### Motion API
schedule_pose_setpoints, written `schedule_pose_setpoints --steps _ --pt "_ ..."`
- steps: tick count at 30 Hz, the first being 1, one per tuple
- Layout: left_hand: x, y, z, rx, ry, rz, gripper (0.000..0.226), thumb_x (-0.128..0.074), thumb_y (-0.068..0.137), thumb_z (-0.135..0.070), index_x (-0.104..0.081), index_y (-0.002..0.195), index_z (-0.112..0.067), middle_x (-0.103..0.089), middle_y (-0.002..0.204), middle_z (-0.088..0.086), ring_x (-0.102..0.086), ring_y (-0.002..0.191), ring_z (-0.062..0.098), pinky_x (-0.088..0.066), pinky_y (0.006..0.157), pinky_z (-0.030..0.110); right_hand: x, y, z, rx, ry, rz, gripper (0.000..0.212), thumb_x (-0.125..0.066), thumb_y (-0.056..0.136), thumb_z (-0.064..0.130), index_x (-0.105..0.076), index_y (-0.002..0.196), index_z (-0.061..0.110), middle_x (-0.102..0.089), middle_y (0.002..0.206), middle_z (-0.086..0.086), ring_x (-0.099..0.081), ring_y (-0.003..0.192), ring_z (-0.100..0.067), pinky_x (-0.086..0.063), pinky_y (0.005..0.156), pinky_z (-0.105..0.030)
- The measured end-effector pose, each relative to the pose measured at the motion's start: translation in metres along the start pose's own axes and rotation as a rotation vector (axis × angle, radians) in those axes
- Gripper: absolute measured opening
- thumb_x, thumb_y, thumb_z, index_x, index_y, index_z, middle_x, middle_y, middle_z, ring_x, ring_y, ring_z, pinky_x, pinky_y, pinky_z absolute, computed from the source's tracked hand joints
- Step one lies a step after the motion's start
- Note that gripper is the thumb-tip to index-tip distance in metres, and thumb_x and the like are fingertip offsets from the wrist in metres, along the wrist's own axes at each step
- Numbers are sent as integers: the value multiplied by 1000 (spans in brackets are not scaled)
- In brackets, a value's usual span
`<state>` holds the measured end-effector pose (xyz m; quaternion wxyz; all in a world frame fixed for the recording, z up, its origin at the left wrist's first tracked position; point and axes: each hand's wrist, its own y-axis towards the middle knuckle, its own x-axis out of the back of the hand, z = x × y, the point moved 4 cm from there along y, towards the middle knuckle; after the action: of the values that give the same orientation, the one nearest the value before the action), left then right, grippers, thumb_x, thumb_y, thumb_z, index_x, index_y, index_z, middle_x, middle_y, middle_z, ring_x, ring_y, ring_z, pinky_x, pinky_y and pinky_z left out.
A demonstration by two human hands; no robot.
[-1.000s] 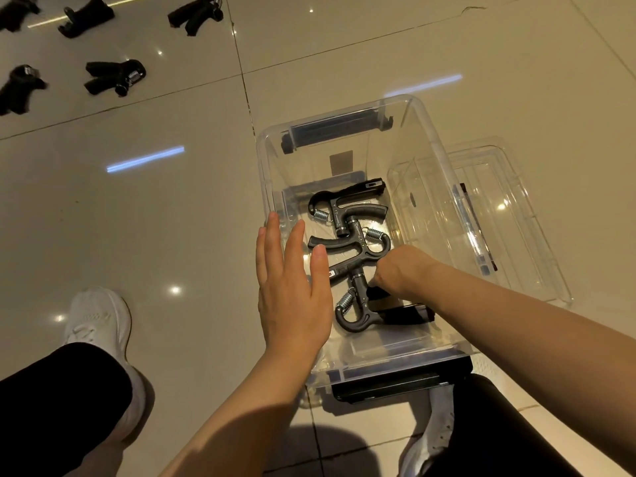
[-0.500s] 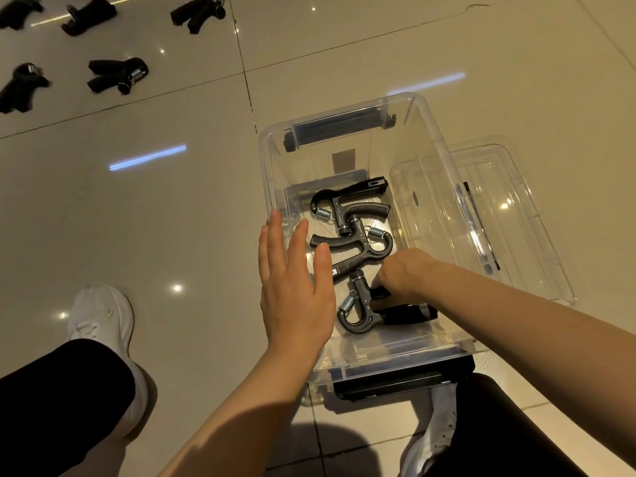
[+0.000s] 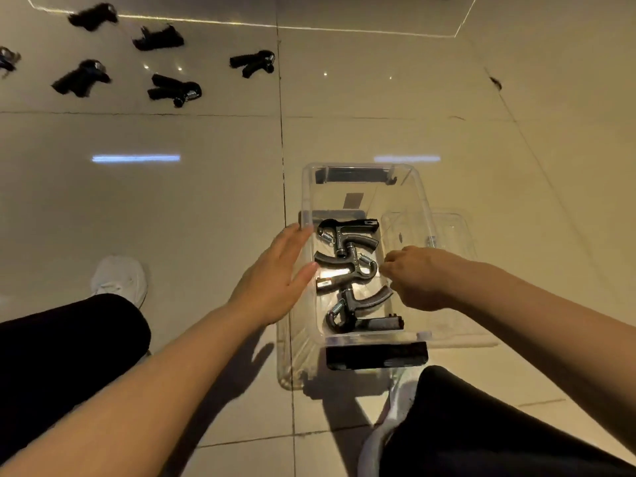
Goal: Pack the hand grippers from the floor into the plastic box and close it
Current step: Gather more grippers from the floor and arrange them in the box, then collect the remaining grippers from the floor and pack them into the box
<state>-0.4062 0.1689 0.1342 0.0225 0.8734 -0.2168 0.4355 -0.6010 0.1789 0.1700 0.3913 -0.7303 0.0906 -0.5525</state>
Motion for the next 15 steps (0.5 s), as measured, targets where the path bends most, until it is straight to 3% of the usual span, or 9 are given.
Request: schedule_pose_setpoints --steps 3,6,9,12,15 --pt "76 -40 9 18 117 -4 50 -42 95 -44 -31 142 -30 -36 145 -4 -42 125 13 -37 101 31 47 -29 32 41 32 67 36 -46 97 22 -45 133 15 -53 130 -7 -52 114 -22 -43 93 -32" --pt "154 -89 12 30 173 -47 38 -48 93 -39 -48 130 -30 -55 124 -9 -53 103 5 -44 87 27 97 -56 73 83 79 103 41 -48 97 30 -43 136 19 -52 134 -6 -51 117 -22 -43 98 -34" --pt "217 -153 25 90 101 -169 29 -52 92 -34 -57 120 -29 -61 108 -12 -56 98 4 -46 90 30 142 -78 125 133 163 -2 45 -48 96 36 -42 137 21 -51 137 -3 -51 118 -20 -41 96 -32" --pt "252 -225 53 188 92 -286 22 -54 91 -33 -58 113 -32 -60 101 -14 -56 92 1 -43 85 24 174 -93 192 236 238 -46 46 -49 95 38 -41 138 24 -51 136 -1 -51 117 -17 -40 95 -29" --pt "266 -272 81 289 166 -271 13 -55 91 -31 -62 102 -31 -60 93 -14 -58 91 6 -42 80 21 193 -103 258 291 67 -46 49 -49 94 41 -39 139 25 -51 136 0 -50 118 -18 -39 96 -31"
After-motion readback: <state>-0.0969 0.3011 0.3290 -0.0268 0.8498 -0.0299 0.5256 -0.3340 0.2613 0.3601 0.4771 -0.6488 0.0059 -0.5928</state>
